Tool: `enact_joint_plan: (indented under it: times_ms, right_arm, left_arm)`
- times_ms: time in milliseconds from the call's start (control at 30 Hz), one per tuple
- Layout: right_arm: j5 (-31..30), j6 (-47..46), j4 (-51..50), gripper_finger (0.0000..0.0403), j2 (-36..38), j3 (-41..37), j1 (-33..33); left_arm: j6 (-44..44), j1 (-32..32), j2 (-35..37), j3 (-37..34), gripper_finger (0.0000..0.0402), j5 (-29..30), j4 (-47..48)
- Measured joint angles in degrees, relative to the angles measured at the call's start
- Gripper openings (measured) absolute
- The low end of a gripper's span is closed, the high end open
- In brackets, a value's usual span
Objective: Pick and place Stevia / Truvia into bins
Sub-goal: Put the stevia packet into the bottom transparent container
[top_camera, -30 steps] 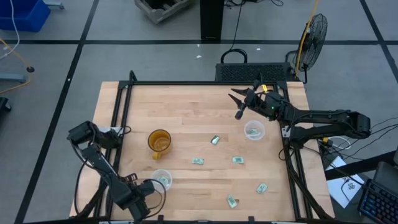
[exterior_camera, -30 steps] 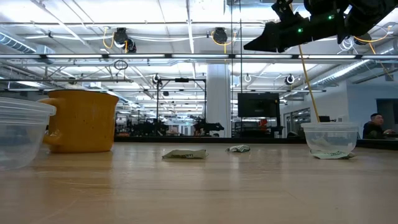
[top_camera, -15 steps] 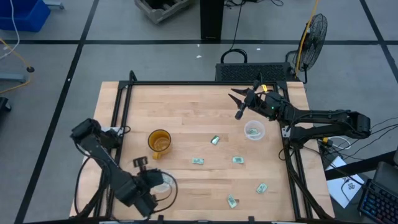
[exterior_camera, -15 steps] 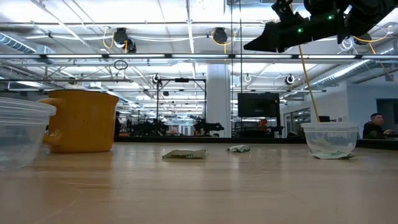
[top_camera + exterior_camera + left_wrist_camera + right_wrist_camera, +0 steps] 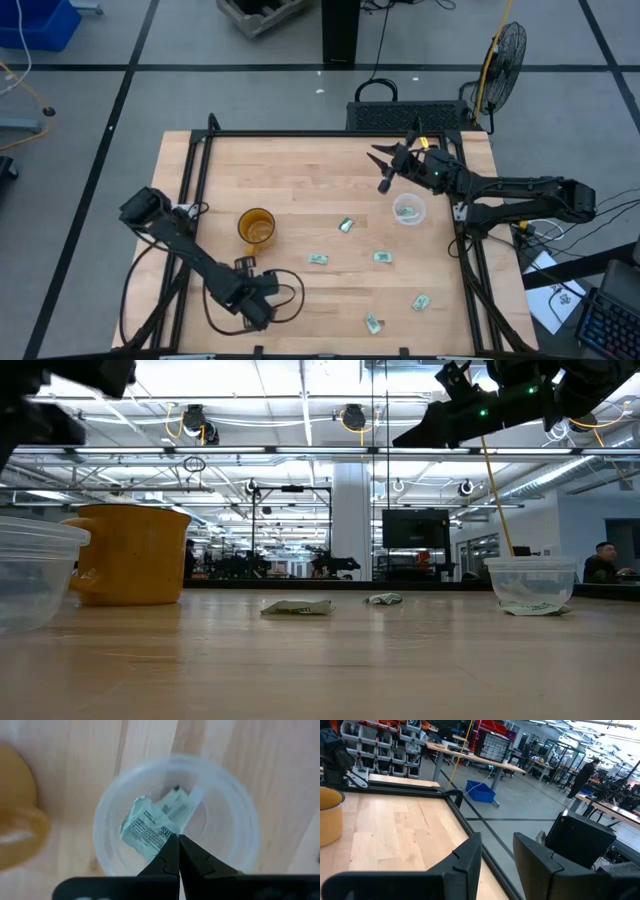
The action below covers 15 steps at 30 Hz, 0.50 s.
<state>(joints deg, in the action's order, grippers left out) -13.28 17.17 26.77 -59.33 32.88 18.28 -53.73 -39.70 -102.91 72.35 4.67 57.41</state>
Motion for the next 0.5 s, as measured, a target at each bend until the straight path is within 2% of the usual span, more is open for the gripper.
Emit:
enact_joint_plan:
  times_ms: [167,500]
  right_arm:
    - [0.0,0.0,-1.3,0.0105,0.0,0.0,0.0]
    - [0.0,-2.3,-3.7,0.0105,0.0,0.0,0.0]
  left_arm:
    - [-2.5,-0.5,0.0,-2.0,0.0005,-3.4,-3.3]
    - [-2.4,0.9,0.0,-2.1,0.0032,-2.7,-4.0]
